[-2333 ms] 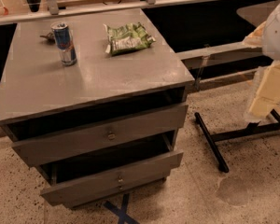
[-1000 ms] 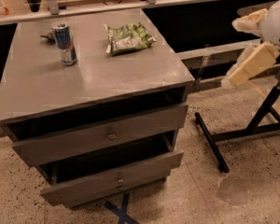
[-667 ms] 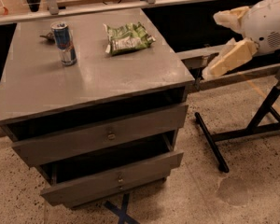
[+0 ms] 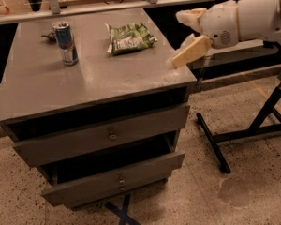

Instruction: Knock redbull can over

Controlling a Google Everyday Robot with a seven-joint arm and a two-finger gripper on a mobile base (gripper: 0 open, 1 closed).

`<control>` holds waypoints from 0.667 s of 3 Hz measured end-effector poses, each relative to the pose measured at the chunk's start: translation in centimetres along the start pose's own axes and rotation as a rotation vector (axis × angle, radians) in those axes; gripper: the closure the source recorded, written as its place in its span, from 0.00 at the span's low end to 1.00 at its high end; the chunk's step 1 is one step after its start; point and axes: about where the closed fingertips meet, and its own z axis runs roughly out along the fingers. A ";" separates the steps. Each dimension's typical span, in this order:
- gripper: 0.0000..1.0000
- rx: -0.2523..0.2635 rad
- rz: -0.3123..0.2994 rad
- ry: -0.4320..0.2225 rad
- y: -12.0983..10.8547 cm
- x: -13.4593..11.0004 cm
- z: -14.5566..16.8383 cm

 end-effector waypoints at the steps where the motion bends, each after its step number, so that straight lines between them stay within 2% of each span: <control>1: 0.00 -0.012 0.008 -0.005 0.0 0.0 0.8; 2: 0.00 -0.001 0.010 -0.022 -0.1 0.2 1.1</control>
Offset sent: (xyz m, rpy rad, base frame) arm 0.0081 0.0060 -0.0110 0.0593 -0.0117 -0.0210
